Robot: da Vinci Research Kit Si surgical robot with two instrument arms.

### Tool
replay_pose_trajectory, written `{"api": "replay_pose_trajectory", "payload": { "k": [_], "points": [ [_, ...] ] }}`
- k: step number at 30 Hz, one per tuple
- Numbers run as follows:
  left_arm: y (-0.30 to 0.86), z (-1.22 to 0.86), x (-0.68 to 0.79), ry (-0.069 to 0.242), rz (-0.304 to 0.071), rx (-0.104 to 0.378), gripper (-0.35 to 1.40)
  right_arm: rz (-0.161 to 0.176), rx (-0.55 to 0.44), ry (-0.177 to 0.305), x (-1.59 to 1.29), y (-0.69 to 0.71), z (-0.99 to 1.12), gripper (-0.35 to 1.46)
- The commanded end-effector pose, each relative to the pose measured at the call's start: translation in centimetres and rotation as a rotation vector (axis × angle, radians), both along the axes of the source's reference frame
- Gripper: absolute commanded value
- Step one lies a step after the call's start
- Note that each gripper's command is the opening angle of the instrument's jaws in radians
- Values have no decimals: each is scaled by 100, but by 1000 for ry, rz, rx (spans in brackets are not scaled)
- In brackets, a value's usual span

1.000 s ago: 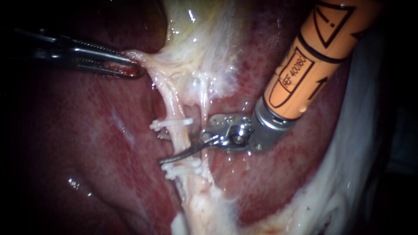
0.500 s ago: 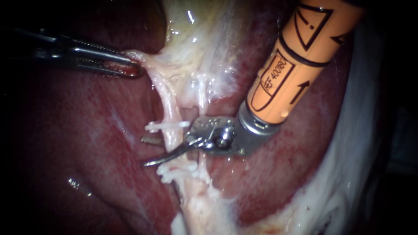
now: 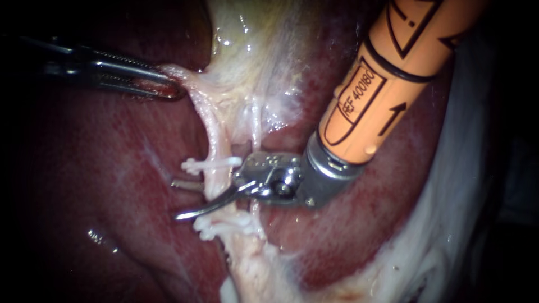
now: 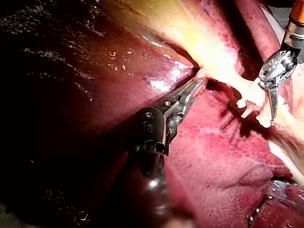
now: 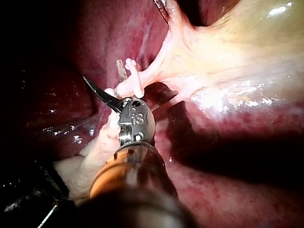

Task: Go to the cutting position left tube

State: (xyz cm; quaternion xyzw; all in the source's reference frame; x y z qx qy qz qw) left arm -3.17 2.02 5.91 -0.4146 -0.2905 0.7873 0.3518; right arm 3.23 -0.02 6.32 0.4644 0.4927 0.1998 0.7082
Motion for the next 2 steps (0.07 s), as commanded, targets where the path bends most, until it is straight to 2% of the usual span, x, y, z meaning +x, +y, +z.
{"api": "replay_pose_trajectory", "payload": {
  "k": [1,2],
  "points": [
    [0,0,0,0,0,0,-35,0,0,-1,-1,-1,1,125],
    [0,0,0,0,0,0,-35,0,0,-1,-1,-1,2,125]
  ]
}}
